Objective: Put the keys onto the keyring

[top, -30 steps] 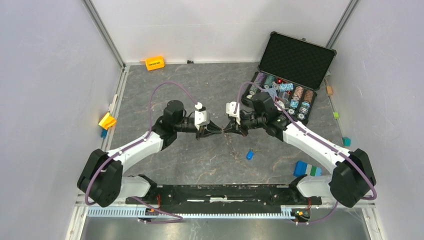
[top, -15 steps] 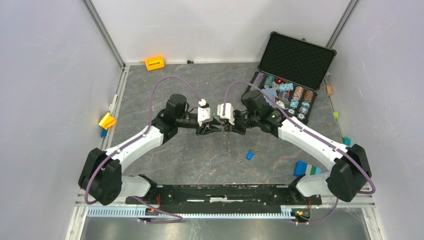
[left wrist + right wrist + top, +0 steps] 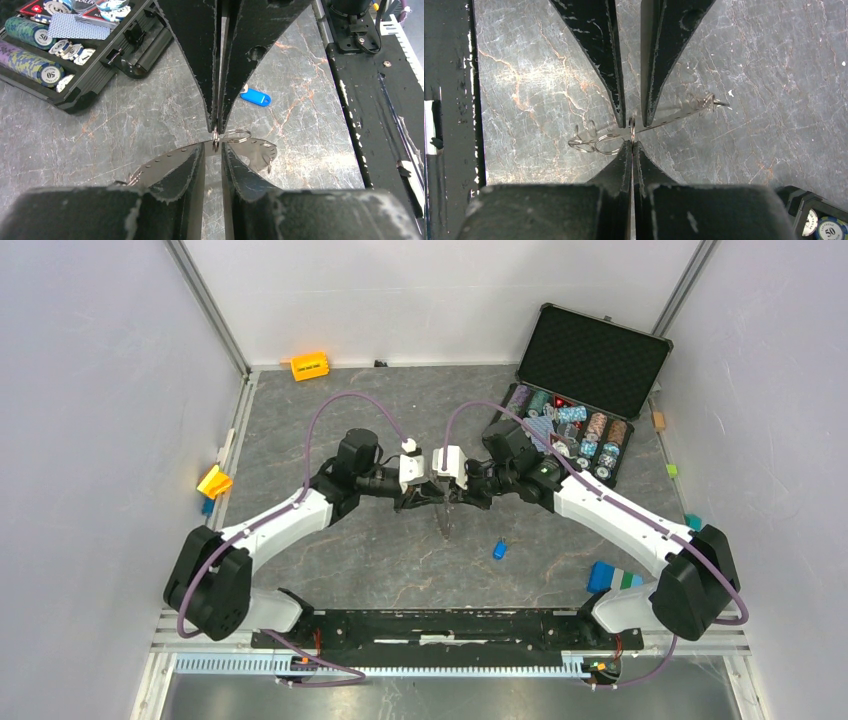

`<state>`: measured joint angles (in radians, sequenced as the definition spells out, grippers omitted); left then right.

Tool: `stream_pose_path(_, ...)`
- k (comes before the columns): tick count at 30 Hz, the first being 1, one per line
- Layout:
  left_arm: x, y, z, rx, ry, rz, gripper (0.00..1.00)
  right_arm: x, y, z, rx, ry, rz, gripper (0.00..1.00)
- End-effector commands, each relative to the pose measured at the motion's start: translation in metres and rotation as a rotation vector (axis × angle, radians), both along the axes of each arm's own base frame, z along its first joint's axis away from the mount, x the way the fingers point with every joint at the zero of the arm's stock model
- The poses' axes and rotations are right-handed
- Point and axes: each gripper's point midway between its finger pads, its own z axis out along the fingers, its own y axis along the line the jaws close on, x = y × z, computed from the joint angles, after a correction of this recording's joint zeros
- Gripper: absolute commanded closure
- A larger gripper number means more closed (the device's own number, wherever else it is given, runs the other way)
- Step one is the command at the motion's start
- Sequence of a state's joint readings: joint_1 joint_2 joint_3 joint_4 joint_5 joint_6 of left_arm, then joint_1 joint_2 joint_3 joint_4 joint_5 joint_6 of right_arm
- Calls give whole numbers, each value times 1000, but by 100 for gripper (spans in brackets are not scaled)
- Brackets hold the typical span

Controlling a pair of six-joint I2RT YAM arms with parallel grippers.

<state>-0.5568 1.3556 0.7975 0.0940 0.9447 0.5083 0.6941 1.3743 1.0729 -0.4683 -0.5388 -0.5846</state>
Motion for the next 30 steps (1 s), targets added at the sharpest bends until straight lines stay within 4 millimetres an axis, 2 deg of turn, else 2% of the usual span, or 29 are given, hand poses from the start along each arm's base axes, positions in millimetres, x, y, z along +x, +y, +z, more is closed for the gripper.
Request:
stream_pose_path(1,1,-8,12,-45,-43,-39,76,7,10,22,46,-50,9,100)
stream_pose_path(10,0,-12,14,-54,-22,-56,78,7,10,18,43,-40,11,100)
stream_pose_path(17,-5,-12,12,-71,-20,-67,84,5,11,16,56,-45,15,100)
stream_pose_path(25,-11,-11,10,-86,-31,-92,96,3,11,20,111,-72,0,100)
stream_pose_path(30,-14,-9,11,-89,-48,-97,91,3,10,21,120,-73,-8,100)
